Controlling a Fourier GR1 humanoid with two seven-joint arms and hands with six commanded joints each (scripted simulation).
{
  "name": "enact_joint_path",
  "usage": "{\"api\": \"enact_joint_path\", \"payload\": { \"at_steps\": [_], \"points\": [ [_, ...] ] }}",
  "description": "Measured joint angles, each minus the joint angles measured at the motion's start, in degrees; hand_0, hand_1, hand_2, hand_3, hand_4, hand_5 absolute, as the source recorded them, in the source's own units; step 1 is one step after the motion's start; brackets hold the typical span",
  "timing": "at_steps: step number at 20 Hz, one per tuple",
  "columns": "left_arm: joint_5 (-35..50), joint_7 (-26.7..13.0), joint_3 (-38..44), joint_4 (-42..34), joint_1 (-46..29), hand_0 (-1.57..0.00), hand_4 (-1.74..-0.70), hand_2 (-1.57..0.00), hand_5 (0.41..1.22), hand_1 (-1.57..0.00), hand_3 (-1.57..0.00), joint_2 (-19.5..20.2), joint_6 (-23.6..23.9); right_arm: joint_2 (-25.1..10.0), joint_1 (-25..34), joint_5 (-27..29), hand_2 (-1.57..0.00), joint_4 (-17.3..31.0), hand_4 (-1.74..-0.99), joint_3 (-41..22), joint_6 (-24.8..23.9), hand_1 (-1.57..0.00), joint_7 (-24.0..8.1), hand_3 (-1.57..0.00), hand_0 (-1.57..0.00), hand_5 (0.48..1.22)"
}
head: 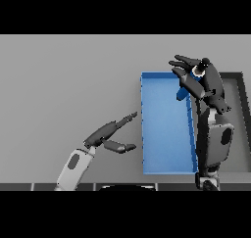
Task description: Pick up the blue pipe and place it into the blue bin.
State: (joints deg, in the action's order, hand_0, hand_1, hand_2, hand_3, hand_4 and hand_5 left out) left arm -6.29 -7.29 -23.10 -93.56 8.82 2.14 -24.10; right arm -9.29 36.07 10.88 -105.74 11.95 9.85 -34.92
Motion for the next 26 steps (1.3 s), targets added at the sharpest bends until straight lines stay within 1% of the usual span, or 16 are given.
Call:
{"api": "enact_joint_path", "payload": {
  "at_steps": [3, 7, 8, 11, 12, 14, 15, 16, 18, 19, 20, 21, 22, 23, 24, 26],
  "points": [
    [-0.8, 1.0, 0.0, 1.1, 0.6, 0.0, -0.94, 0.0, 0.46, 0.0, 0.0, -0.6, 0.9, -0.9, -6.6, -2.0, -1.57, 0.9, -1.5, -2.4, -2.7, -1.57, 0.0, -1.57, -1.57, 1.221],
    [-1.5, 3.5, 0.1, 0.6, -0.3, 0.0, -0.93, 0.0, 0.463, 0.0, 0.0, 0.4, 1.2, -3.5, -15.8, -2.2, -1.57, 1.5, -1.5, -4.5, -6.4, -1.57, 0.0, -1.57, -1.57, 1.221],
    [-2.1, 2.3, 0.2, 1.3, 1.0, 0.0, -0.93, 0.0, 0.464, 0.0, 0.0, 0.0, 1.6, -4.2, -17.3, -2.4, -1.57, 2.3, -1.5, -5.9, -8.5, -1.57, 0.0, -1.57, -1.57, 1.221],
    [-2.5, 3.0, -0.1, 1.3, 0.3, 0.0, -0.93, 0.0, 0.467, 0.0, 0.0, 0.2, 1.9, -7.5, -22.4, -0.4, -1.57, 4.3, -1.499, -10.8, -15.7, -1.57, 0.0, -1.57, -1.57, 1.221],
    [-2.1, 3.4, 0.2, 1.1, 0.4, 0.0, -0.93, 0.0, 0.47, 0.0, 0.0, 0.5, 1.6, -9.6, -23.5, 0.7, -1.57, 4.6, -1.498, -12.6, -18.2, -1.57, 0.0, -1.57, -1.57, 1.221],
    [-2.5, 4.0, 0.1, 1.4, -0.1, 0.0, -0.92, 0.0, 0.476, 0.0, 0.0, 0.7, 1.8, -13.9, -24.9, 6.1, -1.57, 5.6, -1.497, -16.7, -23.6, -1.57, 0.0, -1.57, -1.57, 1.221],
    [-2.7, 3.3, 0.2, 1.9, 0.6, 0.0, -0.92, 0.0, 0.478, 0.0, 0.0, 0.4, 2.0, -15.5, -25.5, 7.9, -1.57, 6.1, -1.546, -19.0, -25.4, -1.57, 0.0, -1.26, -1.57, 1.221],
    [-2.4, 3.7, 0.0, 1.4, 0.5, 0.0, -0.92, 0.0, 0.48, 0.0, 0.0, 0.2, 1.8, -17.7, -26.0, 10.3, -1.57, 6.5, -1.585, -21.4, -27.2, -1.57, 0.0, -1.01, -1.57, 1.221],
    [-2.7, 4.5, -0.4, 1.1, -0.1, 0.0, -0.92, 0.0, 0.484, 0.0, 0.0, 0.3, 1.8, -22.0, -25.3, 16.5, -1.57, 8.0, -1.641, -26.0, -32.3, -1.57, 0.0, -0.64, -1.57, 1.221],
    [-2.9, 3.6, -0.1, 1.6, 0.4, 0.0, -0.92, 0.0, 0.486, 0.0, 0.0, 0.2, 2.1, -24.0, -24.8, 19.2, -1.57, 8.8, -1.661, -28.6, -34.7, -1.57, 0.0, -0.51, -1.57, 1.221],
    [-2.7, 4.6, 0.3, 1.1, -0.1, 0.0, -0.92, 0.0, 0.489, 0.0, 0.0, 1.1, 2.0, -26.4, -24.3, 22.5, -1.57, 8.9, -1.677, -31.4, -37.8, -1.57, 0.1, -0.41, -1.57, 1.171],
    [-2.7, 3.9, -0.1, 1.1, 0.3, 0.0, -0.92, 0.0, 0.491, 0.0, 0.0, 0.5, 1.9, -27.8, -23.5, 26.2, -1.52, 9.0, -1.626, -34.3, -40.4, -1.57, 0.0, -0.45, -1.57, 1.161],
    [-3.0, 3.7, -0.2, 1.4, 0.4, 0.0, -0.92, 0.0, 0.493, 0.0, 0.0, 0.3, 2.2, -29.9, -22.6, 29.8, -1.23, 9.2, -1.553, -36.4, -43.0, -1.28, 0.0, -0.36, -1.36, 1.154],
    [-3.0, 3.6, -0.2, 1.4, 0.5, 0.0, -0.92, 0.0, 0.493, 0.0, 0.0, 0.1, 2.3, -30.0, -22.3, 30.6, -0.99, 9.4, -1.469, -37.0, -43.4, -1.03, 0.0, -0.29, -1.08, 1.148],
    [-2.8, 3.5, 0.1, 1.4, 0.7, 0.0, -0.92, 0.0, 0.493, 0.0, 0.0, 0.2, 2.2, -30.6, -22.0, 31.5, -0.79, 9.8, -1.405, -37.5, -44.2, -0.82, 0.0, -0.23, -0.87, 1.137],
    [-2.5, 3.6, 0.2, 1.6, 0.8, 0.0, -0.93, 0.0, 0.494, 0.0, 0.0, 0.2, 1.9, -33.1, -20.2, 34.2, -0.5, 10.9, -1.339, -40.0, -46.6, -0.52, 0.0, -0.15, -0.55, 1.108]
  ]
}}
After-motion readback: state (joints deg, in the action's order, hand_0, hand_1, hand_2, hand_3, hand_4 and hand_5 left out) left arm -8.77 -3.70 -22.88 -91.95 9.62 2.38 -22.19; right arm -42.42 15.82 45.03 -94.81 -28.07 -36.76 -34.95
